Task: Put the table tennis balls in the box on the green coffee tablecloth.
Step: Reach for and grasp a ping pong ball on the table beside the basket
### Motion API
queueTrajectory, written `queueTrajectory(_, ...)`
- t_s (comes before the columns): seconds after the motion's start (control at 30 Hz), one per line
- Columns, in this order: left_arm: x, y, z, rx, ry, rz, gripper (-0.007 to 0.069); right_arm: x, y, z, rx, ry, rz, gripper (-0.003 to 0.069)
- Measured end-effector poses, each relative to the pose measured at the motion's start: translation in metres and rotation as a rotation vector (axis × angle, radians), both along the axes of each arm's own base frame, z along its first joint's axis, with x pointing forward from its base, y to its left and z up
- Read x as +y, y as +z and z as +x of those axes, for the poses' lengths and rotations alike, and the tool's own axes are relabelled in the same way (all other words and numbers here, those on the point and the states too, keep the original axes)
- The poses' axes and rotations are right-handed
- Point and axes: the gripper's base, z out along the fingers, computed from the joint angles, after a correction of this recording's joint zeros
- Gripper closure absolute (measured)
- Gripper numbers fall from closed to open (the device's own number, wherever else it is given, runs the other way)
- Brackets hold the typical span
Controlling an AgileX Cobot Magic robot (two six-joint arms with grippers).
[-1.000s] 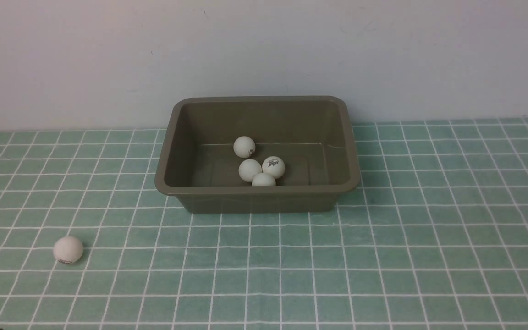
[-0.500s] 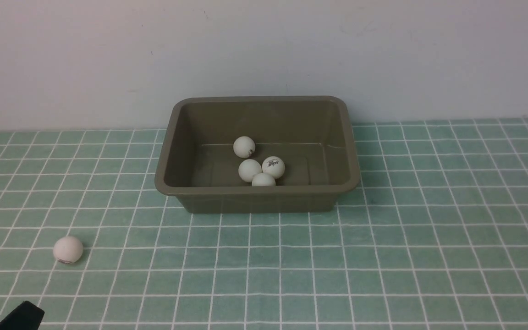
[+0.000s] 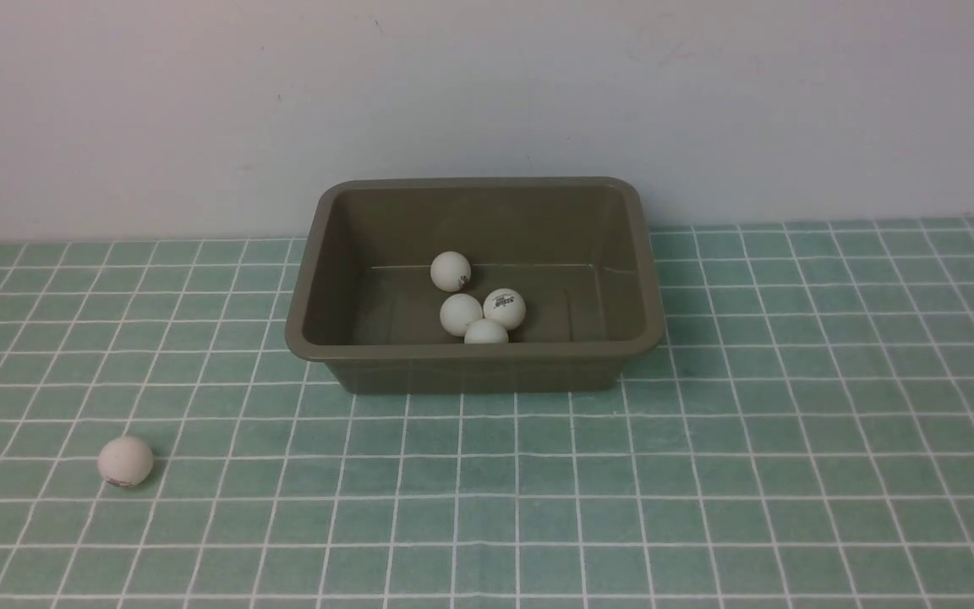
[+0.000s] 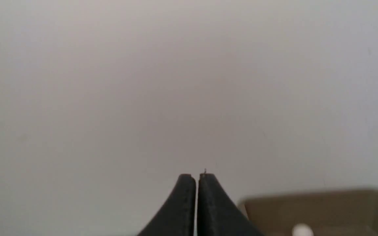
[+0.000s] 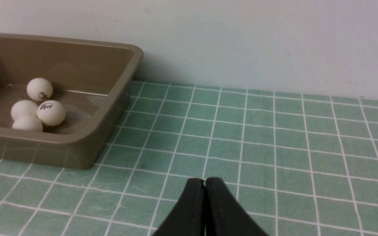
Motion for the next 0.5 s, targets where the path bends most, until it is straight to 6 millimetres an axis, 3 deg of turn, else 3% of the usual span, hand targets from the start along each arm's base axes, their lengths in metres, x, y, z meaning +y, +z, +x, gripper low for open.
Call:
queueTrajectory(0.1,-0.002,0.006,0.018,0.146,-0.034,0.016,0.0629,0.000,0.000,0.000,0.002,0.001,0.000,0.0669)
queueTrajectory(0.5,0.002,0.010,0.122,0.694,-0.070,0.022,0.0627,0.000,0.000,0.000,0.002,0.001,0.000,0.0669)
